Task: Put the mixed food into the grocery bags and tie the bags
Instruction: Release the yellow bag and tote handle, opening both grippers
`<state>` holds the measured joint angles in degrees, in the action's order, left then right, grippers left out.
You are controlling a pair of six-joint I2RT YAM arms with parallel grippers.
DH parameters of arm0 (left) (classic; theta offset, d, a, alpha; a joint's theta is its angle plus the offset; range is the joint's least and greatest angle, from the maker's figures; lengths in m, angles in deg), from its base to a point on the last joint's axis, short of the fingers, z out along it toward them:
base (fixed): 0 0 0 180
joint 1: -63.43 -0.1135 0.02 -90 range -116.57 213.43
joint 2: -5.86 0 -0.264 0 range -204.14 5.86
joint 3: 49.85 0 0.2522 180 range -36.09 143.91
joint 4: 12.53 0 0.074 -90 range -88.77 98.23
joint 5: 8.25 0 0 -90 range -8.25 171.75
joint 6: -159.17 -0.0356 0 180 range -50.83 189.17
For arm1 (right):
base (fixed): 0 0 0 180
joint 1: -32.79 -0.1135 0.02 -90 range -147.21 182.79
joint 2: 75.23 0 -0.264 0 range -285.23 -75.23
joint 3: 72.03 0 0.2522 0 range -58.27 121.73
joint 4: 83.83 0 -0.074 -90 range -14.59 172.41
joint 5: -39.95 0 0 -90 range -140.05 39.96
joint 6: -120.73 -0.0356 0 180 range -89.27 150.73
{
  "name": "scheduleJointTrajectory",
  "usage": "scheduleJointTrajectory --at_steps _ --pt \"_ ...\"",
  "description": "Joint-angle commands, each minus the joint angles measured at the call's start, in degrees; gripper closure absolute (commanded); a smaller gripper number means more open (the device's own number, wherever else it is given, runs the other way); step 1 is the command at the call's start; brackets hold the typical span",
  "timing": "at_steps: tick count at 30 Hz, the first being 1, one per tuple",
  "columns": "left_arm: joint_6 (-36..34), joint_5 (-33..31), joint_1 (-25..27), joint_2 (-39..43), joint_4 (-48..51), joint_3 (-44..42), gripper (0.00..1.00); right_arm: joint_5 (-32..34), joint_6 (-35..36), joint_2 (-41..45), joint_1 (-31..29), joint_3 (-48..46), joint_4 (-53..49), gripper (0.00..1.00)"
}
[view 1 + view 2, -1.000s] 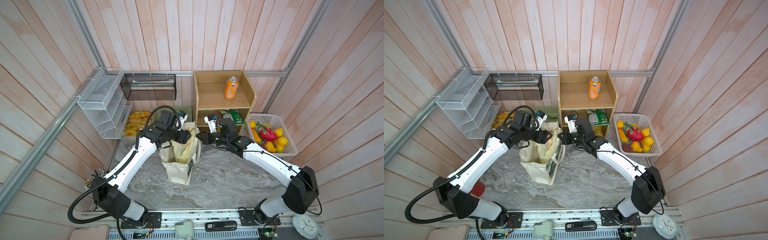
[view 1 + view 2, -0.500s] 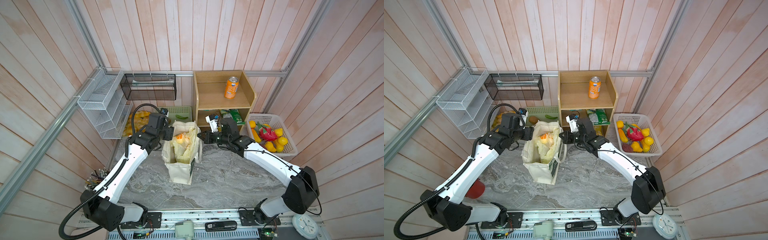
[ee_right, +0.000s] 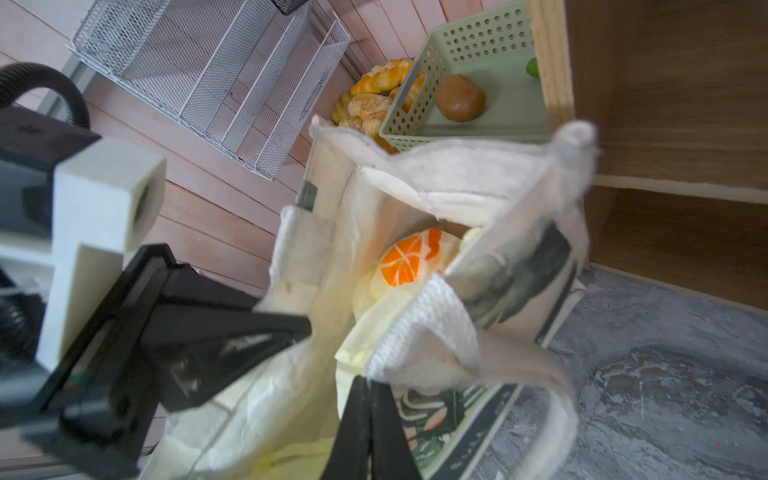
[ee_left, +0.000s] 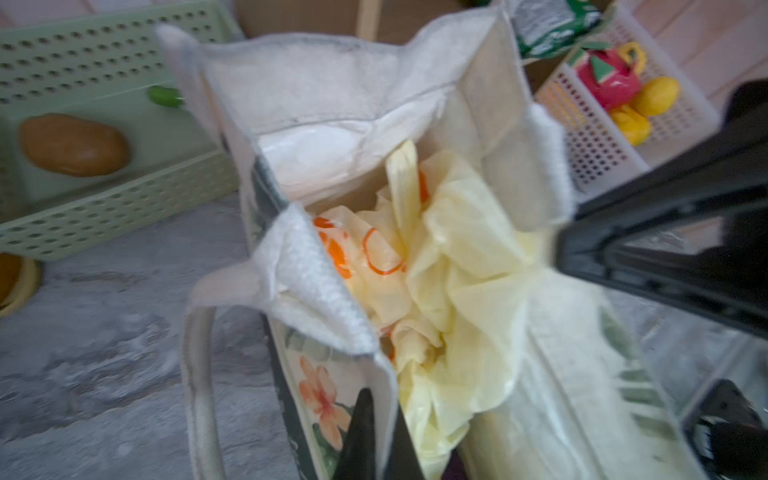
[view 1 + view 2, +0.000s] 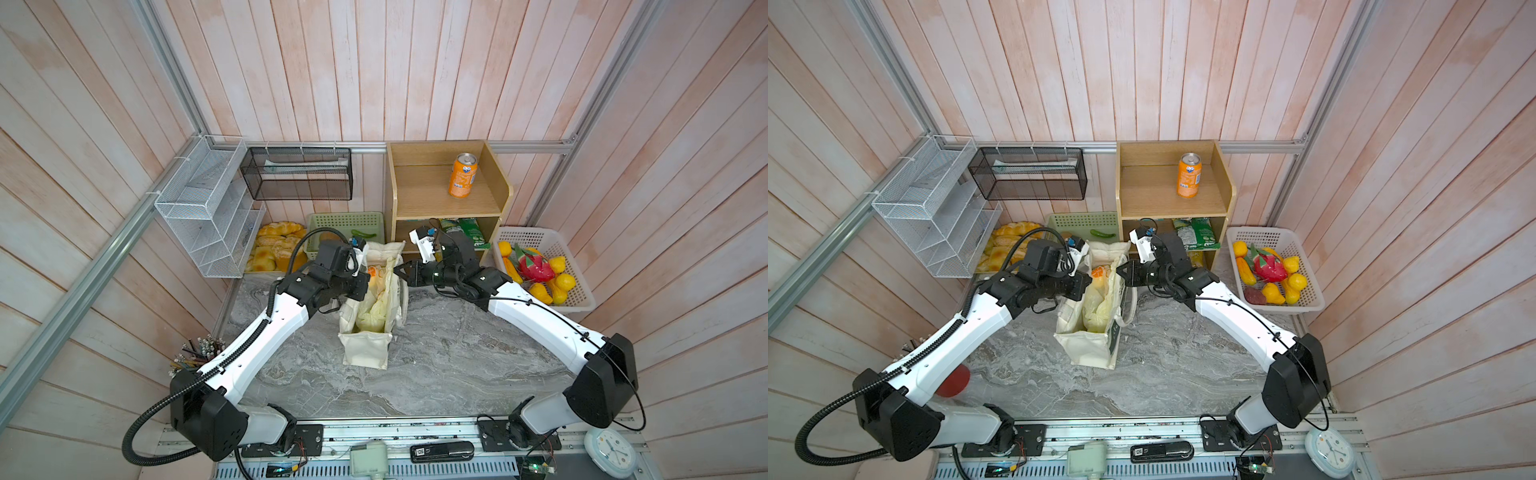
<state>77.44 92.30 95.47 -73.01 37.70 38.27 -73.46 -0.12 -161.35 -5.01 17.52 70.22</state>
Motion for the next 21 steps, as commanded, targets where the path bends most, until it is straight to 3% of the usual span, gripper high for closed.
scheduleJointTrajectory --at_steps 1,4,6,12,14,15,18,19,21 --pt "4.3 7.3 2.7 -1.7 -8.2 2.2 1.00 0.0 1.9 -0.1 -1.0 4.0 2.8 1.00" --pt "5.4 6.5 3.1 -2.6 -10.0 0.2 0.99 0.7 2.0 0.0 -0.4 2.0 3.0 1.00" --pt "6.0 6.5 3.1 -2.2 -11.2 -1.1 0.93 0.7 1.8 0.7 0.2 0.2 3.5 1.00" --pt "5.4 1.8 3.1 0.7 -11.8 -2.4 0.40 0.4 0.6 4.8 2.8 -4.6 4.7 0.97" --pt "4.9 0.0 3.0 2.4 -11.7 -2.3 0.20 0.1 0.3 6.7 3.7 -6.2 4.5 0.65" --pt "4.7 -0.8 2.9 3.3 -11.7 -2.3 0.02 0.4 0.3 7.9 4.1 -6.9 4.4 0.52" --pt "4.3 -4.4 2.0 7.1 -11.8 -2.6 0.00 1.3 0.2 12.2 6.0 -9.1 3.2 0.26" --pt "4.3 -6.1 1.5 8.8 -12.1 -2.9 0.00 1.4 0.1 13.9 7.0 -9.9 2.7 0.03" --pt "4.3 -8.9 -0.1 12.1 -12.8 -4.0 0.00 2.0 -0.1 17.4 9.5 -11.5 1.7 0.02"
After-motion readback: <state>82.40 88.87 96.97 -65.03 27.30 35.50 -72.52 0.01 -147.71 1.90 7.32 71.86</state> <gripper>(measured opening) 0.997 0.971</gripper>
